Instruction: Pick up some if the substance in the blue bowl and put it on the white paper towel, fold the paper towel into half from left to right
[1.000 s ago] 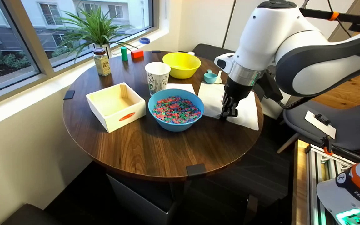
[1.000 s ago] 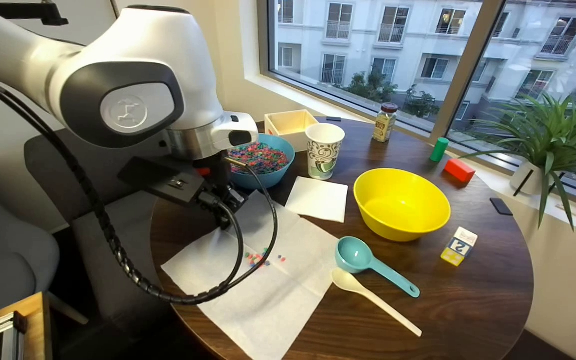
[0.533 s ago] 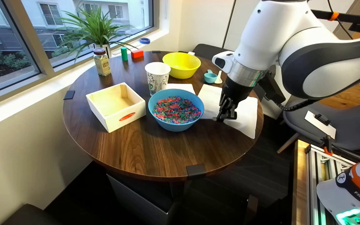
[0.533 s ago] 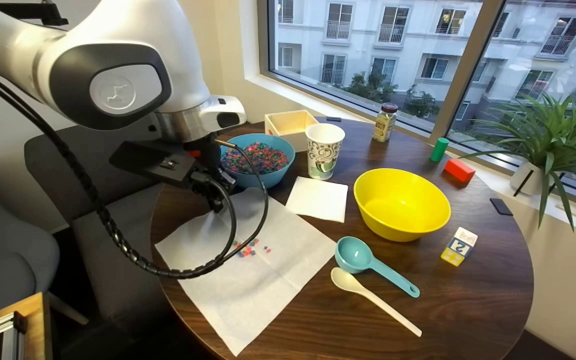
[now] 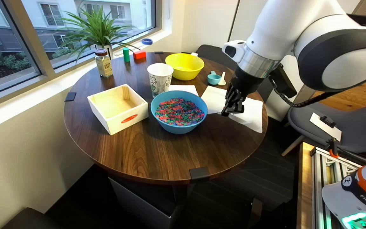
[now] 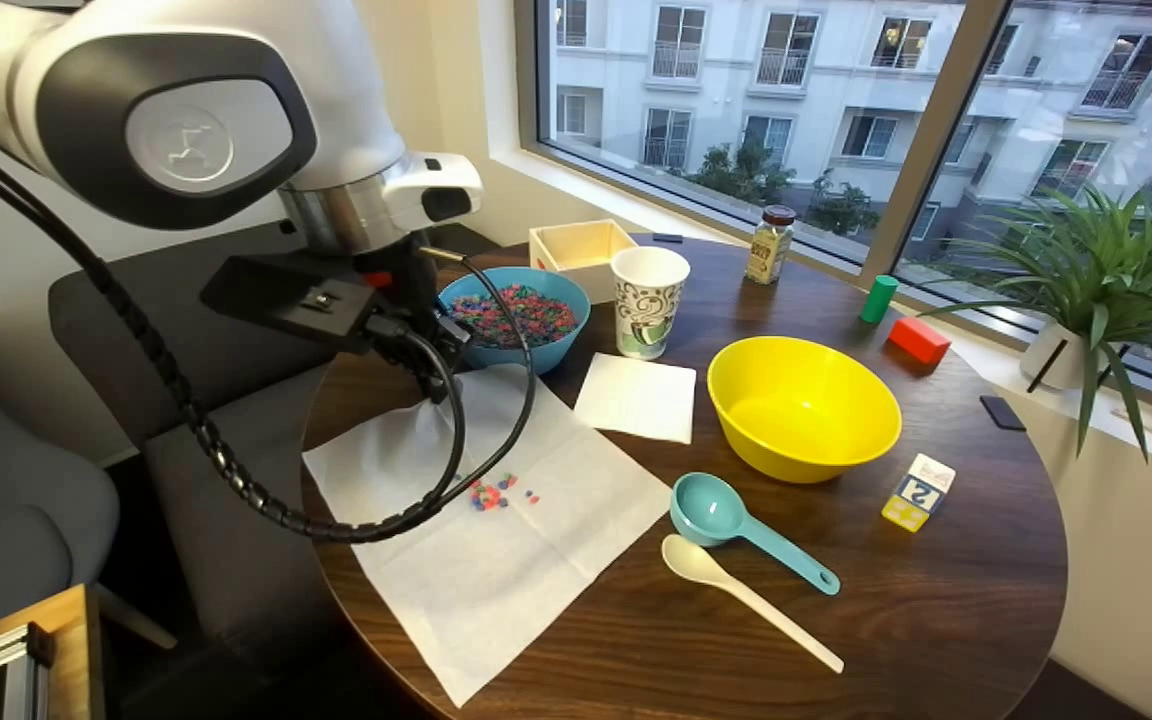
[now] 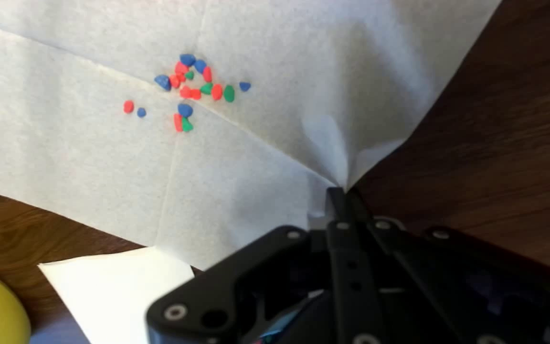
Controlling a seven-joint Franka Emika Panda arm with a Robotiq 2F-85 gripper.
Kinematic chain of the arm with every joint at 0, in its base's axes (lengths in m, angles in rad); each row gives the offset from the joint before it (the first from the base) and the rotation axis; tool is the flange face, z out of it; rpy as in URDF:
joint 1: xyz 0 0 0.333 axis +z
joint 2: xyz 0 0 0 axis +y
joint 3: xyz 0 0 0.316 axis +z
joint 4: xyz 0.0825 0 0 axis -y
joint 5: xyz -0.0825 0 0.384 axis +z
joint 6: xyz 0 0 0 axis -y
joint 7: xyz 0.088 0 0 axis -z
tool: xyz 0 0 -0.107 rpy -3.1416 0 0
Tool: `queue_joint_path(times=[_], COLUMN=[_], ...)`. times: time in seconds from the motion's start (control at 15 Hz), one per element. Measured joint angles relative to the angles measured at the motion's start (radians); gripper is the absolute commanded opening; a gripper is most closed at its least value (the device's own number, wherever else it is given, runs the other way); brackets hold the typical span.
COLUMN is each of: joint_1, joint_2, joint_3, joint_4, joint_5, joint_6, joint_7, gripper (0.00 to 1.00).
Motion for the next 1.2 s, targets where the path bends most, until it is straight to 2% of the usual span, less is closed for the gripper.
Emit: queue_joint_path(times=[0.4, 1.2], joint_1=[-0.016, -0.064], joint_2=[-0.073, -0.179], joint_3=[-0.018, -0.084], joint_4=[-0.041, -0.131], joint_5=[0.0, 0.0], joint_6=[0.003, 0.133], joint_7=[0.007, 0.026], gripper=[0.0, 0.0])
